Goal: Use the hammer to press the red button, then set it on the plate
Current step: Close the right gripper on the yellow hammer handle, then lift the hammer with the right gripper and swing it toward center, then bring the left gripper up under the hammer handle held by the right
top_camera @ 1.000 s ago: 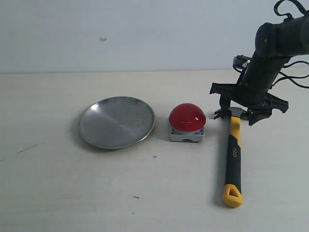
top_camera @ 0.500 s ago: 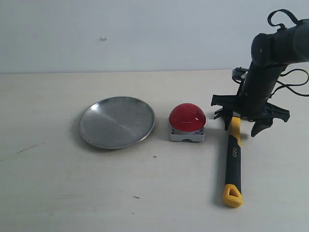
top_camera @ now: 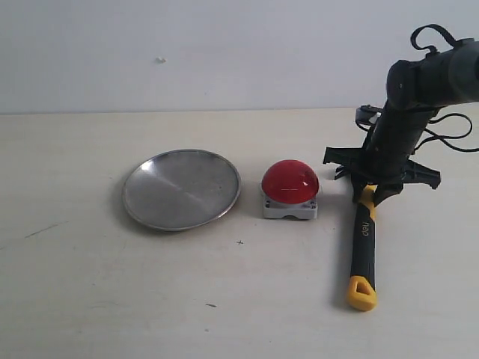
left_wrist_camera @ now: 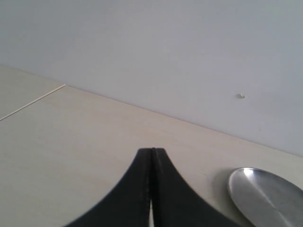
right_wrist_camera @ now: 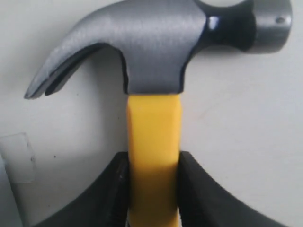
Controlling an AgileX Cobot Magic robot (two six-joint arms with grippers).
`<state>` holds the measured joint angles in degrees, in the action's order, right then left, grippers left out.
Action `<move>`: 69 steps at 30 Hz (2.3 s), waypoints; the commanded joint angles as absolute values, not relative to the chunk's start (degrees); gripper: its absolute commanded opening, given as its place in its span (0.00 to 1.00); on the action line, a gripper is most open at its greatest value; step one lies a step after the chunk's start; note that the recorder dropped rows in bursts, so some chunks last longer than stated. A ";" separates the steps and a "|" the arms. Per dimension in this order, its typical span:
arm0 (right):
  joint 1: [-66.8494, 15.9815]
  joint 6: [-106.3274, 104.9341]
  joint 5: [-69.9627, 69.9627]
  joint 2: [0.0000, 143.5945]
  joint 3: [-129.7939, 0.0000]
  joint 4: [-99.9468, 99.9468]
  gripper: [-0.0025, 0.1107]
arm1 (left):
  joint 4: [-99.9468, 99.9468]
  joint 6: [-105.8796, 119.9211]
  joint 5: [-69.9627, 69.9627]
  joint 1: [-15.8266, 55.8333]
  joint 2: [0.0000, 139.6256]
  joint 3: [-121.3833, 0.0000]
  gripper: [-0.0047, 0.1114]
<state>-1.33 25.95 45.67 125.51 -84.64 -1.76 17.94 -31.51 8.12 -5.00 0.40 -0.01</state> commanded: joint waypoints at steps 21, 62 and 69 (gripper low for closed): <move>-1.37 16.00 39.93 97.51 -84.91 1.25 0.02 | 17.76 -31.77 8.04 -4.58 0.00 0.00 0.04; -16.56 2.81 -6.21 81.32 -63.26 -13.50 0.02 | 51.55 -89.52 -45.68 3.11 28.32 -11.26 0.04; -21.02 3.70 -6.10 81.32 -63.26 -18.00 0.02 | 56.85 -80.43 -63.95 17.84 74.39 -27.25 0.04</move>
<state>-20.29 3.82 -1.52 82.54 -62.94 -17.78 55.59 -83.43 -62.53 11.71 65.35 -22.35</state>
